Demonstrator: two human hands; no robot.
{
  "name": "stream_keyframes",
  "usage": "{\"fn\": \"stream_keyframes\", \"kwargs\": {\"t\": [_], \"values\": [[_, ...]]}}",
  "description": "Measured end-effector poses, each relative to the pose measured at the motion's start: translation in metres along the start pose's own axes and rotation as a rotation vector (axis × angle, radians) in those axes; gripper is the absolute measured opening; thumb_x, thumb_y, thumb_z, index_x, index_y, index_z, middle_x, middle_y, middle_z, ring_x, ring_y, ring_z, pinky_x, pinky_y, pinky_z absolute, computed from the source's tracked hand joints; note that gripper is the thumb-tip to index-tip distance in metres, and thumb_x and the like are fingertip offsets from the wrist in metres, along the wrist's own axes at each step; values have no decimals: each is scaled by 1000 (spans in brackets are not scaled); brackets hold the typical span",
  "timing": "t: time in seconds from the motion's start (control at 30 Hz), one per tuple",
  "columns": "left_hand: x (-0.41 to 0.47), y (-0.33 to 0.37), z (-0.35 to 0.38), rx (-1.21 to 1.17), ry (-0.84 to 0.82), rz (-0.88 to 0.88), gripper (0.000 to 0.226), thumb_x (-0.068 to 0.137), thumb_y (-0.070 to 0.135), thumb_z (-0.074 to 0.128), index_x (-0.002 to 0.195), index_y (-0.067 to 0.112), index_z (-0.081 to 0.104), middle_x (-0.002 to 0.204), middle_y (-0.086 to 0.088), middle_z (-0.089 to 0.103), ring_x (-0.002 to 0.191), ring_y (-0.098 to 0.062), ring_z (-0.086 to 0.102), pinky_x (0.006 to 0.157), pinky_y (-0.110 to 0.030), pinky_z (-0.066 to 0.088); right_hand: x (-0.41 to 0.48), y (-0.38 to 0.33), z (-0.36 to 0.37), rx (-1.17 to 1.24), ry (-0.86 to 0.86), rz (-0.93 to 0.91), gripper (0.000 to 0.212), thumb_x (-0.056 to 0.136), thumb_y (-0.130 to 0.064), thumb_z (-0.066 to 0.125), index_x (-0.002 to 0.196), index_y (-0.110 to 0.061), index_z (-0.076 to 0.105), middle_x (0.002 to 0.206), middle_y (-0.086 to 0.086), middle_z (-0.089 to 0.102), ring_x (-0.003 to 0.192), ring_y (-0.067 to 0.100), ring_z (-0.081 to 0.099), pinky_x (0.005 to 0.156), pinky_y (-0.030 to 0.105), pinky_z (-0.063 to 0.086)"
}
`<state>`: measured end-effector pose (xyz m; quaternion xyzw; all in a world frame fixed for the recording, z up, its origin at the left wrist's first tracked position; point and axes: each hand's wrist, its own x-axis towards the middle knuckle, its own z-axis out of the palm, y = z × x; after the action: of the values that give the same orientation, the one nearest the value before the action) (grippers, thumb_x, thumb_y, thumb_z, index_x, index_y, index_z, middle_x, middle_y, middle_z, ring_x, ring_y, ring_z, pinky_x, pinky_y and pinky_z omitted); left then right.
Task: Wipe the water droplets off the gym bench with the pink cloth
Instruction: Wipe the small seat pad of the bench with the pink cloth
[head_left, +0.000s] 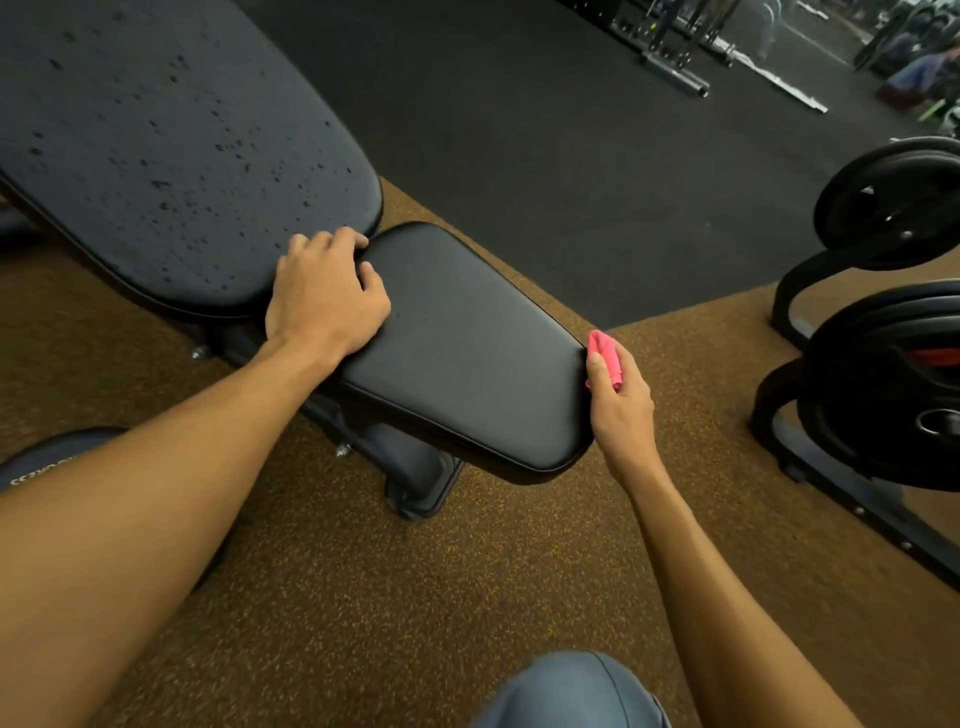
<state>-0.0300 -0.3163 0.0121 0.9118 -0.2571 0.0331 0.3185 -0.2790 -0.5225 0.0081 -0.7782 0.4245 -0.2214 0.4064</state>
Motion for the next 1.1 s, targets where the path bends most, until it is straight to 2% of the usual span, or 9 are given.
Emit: {"fn": "stream_keyframes", "kwargs": {"t": [0.13,0.27,0.37,0.5,0.63,0.8,0.9,1.03,1.1], "values": [[0,0,-1,9,-5,-7,39,104,31,49,138,15,59,133,-14,65,128,-35,51,108,-50,42,-43,3,0,-178,18,-174,49,112,-43,49,159,-31,47,160,-6,45,145,7,42,125,38,34],[0,-1,-2,-6,-10,-10,39,104,31,50,139,16,60,133,-13,66,129,-34,51,109,-49,42,-36,-11,7,-442,-96,-326,54,114,-47,42,164,-27,39,173,-1,27,158,18,22,128,39,20],[0,-3,-3,-57,-6,-25,39,105,31,51,141,18,62,133,-10,67,130,-32,51,109,-48,44,-6,-33,26,-559,-160,-395,55,115,-48,35,165,-25,37,174,7,27,159,27,22,131,46,21],[-2,-6,-4,-111,7,-38,39,105,29,54,142,19,64,135,-6,68,130,-28,52,109,-45,45,21,-63,67,-594,-205,-482,54,116,-41,37,165,-20,38,172,15,31,157,35,26,129,46,20],[-1,-8,-3,-144,25,-49,37,104,26,56,139,20,66,134,-4,69,129,-26,53,108,-41,44,16,-79,95,-571,-310,-629,51,115,-41,39,163,-24,42,170,8,36,157,33,28,130,50,24],[-1,-12,-1,-187,34,-65,36,102,22,57,136,21,69,133,-1,70,127,-23,54,109,-38,44,-2,-77,72,-551,-548,-834,48,116,-42,42,164,-34,41,174,-8,31,164,12,15,133,29,12],[-1,-13,-2,-209,47,-73,36,102,19,57,136,21,69,133,1,70,127,-21,55,107,-35,44,19,-76,65,-528,-494,-768,48,115,-44,44,163,-35,43,174,-9,31,164,11,17,133,32,17],[0,-14,-2,-255,53,-94,36,101,15,55,134,21,71,132,4,71,126,-19,55,108,-34,44,55,-94,104,-502,-323,-561,50,115,-40,43,164,-26,42,174,4,31,164,29,19,133,46,19],[0,-15,-2,-274,67,-103,37,99,11,55,130,20,73,129,3,72,125,-19,56,109,-33,43,61,-104,128,-507,-317,-576,51,115,-38,41,163,-21,43,173,8,33,162,35,21,133,47,18]]}}
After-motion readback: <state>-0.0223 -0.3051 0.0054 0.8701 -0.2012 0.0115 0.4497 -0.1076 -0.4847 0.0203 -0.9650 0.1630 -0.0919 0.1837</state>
